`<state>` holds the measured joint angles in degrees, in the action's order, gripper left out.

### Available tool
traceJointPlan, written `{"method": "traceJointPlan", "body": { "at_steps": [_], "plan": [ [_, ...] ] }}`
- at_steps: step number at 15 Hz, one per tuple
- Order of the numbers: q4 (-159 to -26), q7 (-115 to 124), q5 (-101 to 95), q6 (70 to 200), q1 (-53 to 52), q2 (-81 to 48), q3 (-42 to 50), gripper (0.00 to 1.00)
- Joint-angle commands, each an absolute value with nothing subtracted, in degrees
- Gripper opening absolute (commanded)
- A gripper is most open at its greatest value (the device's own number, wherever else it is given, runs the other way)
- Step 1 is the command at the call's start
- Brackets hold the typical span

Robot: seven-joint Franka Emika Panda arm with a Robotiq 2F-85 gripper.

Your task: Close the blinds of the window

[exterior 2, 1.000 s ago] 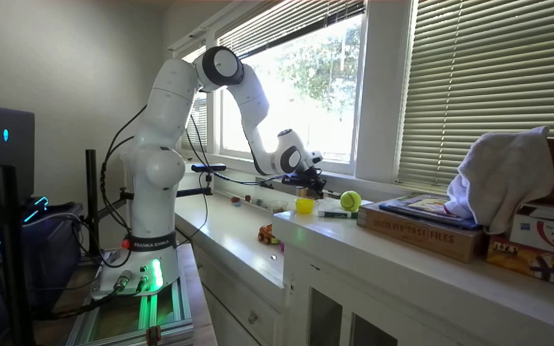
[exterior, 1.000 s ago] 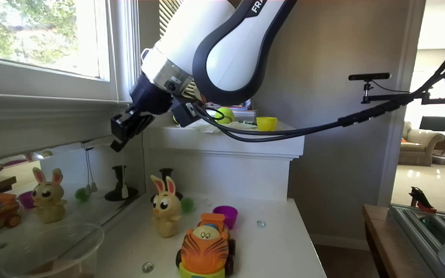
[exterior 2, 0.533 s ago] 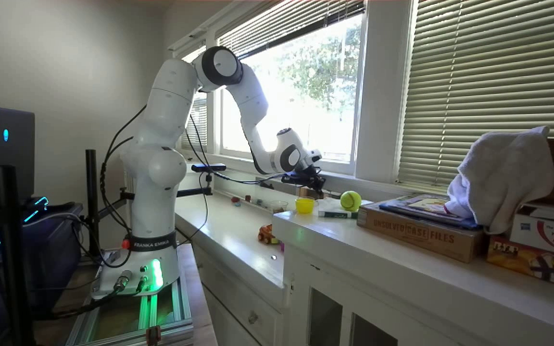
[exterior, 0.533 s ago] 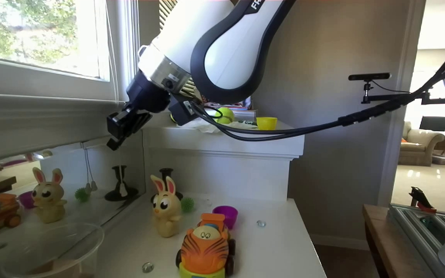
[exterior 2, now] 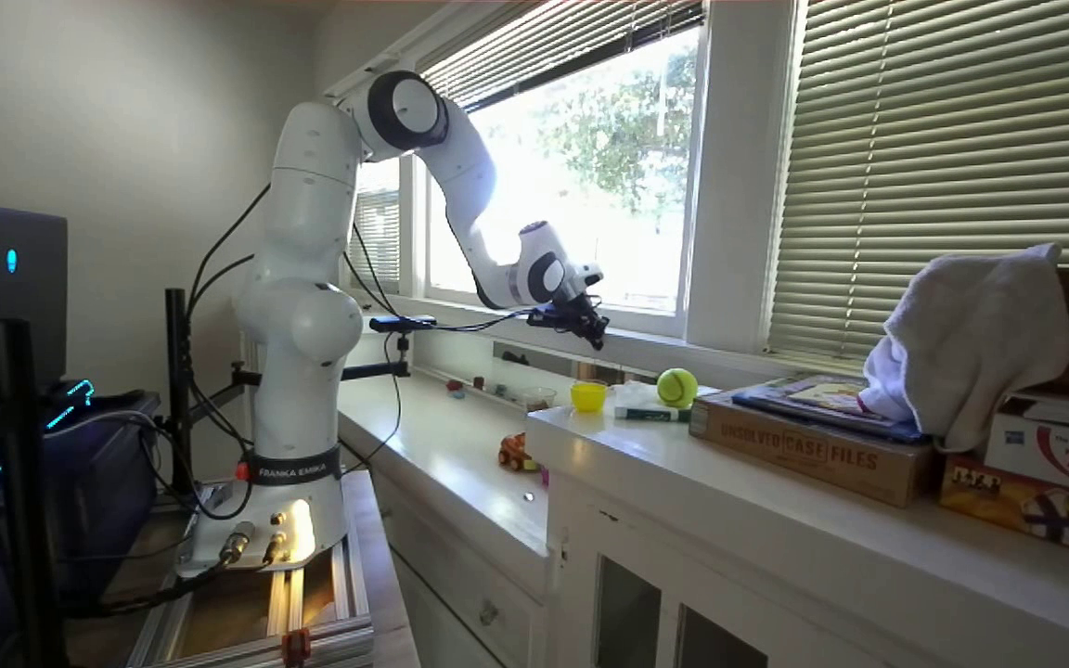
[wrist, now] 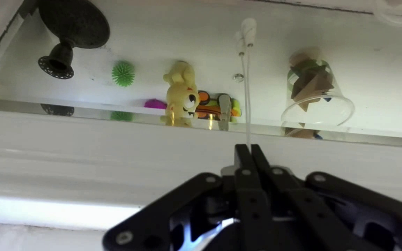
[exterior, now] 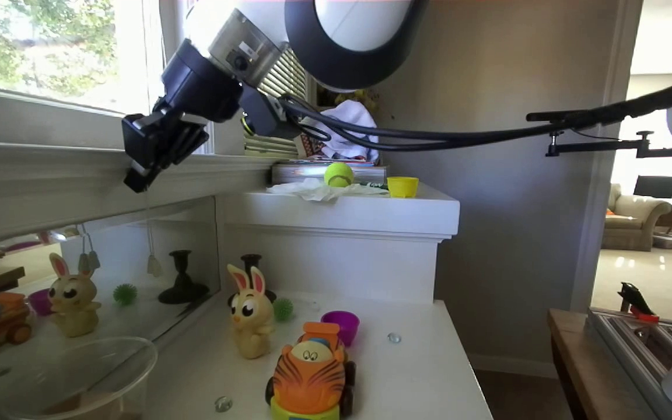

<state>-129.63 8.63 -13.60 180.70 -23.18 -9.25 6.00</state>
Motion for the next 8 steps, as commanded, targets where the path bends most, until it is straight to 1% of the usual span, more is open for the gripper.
{"method": "traceJointPlan", "body": {
  "at_steps": [1, 3, 6, 7, 8],
  "plan": [
    [-127.13, 8.79, -13.11, 177.85, -24.65, -5.83, 4.32, 0.0],
    [-126.92, 8.25, -12.93, 174.85, -25.01, -5.36, 2.99, 0.0],
    [-126.65, 9.69, -12.33, 163.64, -25.88, -4.32, 2.27, 0.0],
    [-126.83, 7.55, -9.36, 161.35, -25.77, -3.37, 0.83, 0.0],
    [-126.35, 6.92, -7.92, 159.63, -21.54, -2.55, -4.31, 0.0]
  ]
}}
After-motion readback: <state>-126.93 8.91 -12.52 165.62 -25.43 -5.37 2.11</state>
